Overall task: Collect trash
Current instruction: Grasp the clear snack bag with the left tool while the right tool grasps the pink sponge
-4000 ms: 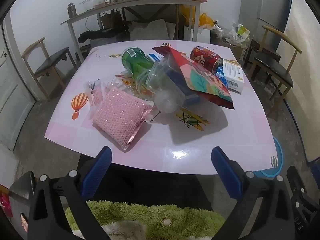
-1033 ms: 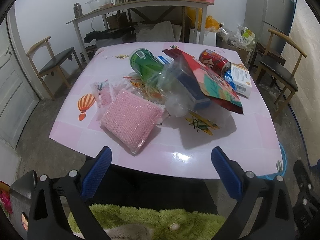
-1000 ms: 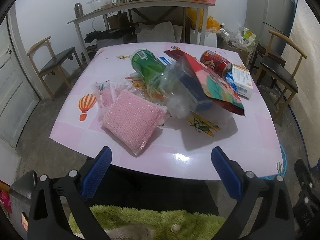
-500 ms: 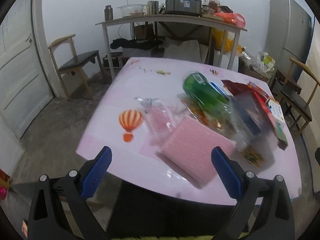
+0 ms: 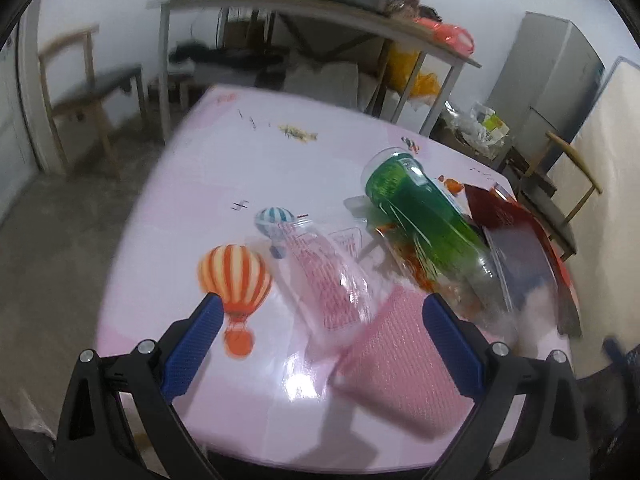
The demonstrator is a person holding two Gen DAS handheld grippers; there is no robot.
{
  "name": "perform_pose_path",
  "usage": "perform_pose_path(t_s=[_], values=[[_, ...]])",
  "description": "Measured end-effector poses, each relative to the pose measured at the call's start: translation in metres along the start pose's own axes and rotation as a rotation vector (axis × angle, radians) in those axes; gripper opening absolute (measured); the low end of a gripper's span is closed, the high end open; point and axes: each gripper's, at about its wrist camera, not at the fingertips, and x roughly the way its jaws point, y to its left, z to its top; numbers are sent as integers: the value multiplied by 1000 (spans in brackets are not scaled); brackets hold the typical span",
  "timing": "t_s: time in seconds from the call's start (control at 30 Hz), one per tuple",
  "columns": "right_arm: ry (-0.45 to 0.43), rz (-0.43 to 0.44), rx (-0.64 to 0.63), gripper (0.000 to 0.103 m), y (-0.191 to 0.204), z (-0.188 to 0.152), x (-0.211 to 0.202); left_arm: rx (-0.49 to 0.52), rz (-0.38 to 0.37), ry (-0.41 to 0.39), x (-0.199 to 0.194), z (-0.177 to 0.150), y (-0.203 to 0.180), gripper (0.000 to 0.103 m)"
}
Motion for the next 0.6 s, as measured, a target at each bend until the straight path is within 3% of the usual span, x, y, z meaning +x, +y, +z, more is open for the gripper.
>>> perform_pose_path(t_s=[0.13,0.3,0.4,0.6], values=[[38,42,-8,95,11,-1,13,-107,-58,116,47,18,13,96],[78,52,-13,95,18,-3,28,-127,-35,178,75,25,13,84],[87,58,-25,95,21,-4,33,-85,8,171,77,27,7,68],[115,104,-100,95,35,-1,49,-94,-23,152,78,29,21,34]])
